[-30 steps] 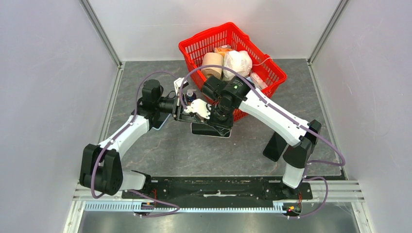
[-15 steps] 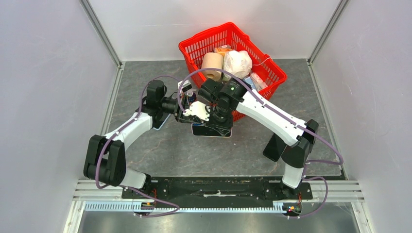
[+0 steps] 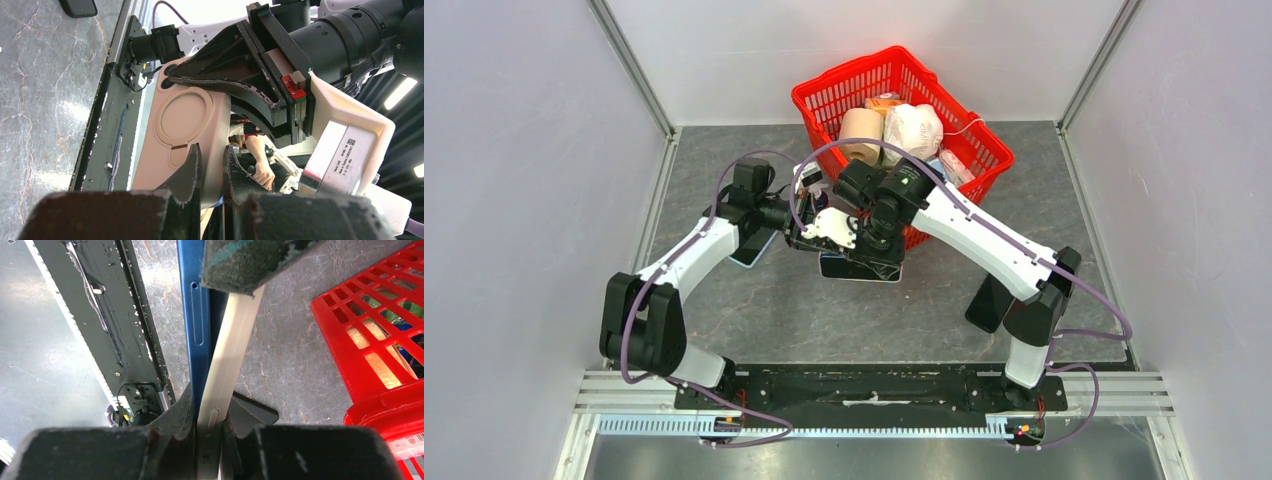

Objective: Take the phone out of the phone case
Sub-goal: Remove the phone case from the phone.

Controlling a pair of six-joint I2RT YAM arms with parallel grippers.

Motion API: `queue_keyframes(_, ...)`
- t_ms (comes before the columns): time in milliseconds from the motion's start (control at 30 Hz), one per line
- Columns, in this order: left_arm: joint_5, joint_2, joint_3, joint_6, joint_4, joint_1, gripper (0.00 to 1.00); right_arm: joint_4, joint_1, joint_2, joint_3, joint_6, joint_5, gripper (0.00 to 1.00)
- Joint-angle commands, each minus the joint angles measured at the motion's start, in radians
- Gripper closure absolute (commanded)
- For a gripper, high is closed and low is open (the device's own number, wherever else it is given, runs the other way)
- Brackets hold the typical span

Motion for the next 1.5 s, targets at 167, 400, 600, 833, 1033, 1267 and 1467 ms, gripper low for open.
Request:
queue_keyframes(167,-0.481,0.07,0.062,0.294,-0.348,-0.008,0.98,0.1,0.063,-0.099,0.148,-0.094,-0.239,1.0)
queue_keyframes(400,-0.529,0.066,0.093,0.485,-0.459,-0.045,0.98,0.086,0.059,-0.101,0.173,-0.095,-0.283,1.0)
queue_keyframes(600,-0.566,0.058,0.112,0.61,-0.524,-0.056,0.98,0.071,0.037,-0.101,0.189,-0.096,-0.341,1.0)
queue_keyframes(833,-0.599,0.032,0.15,0.788,-0.593,-0.085,0.98,0.06,0.006,-0.096,0.203,-0.091,-0.421,1.0)
queue_keyframes(1033,-0.658,-0.009,0.147,0.936,-0.614,-0.123,0.98,0.048,-0.022,-0.086,0.208,-0.088,-0.513,1.0)
queue_keyframes(1267,-0.733,-0.011,0.181,1.045,-0.647,-0.124,0.98,0.029,-0.022,-0.073,0.2,-0.098,-0.566,1.0)
queue_keyframes(1467,-0.69,0.001,0.23,1.078,-0.689,-0.121,0.98,0.041,-0.03,-0.083,0.147,-0.105,-0.543,1.0)
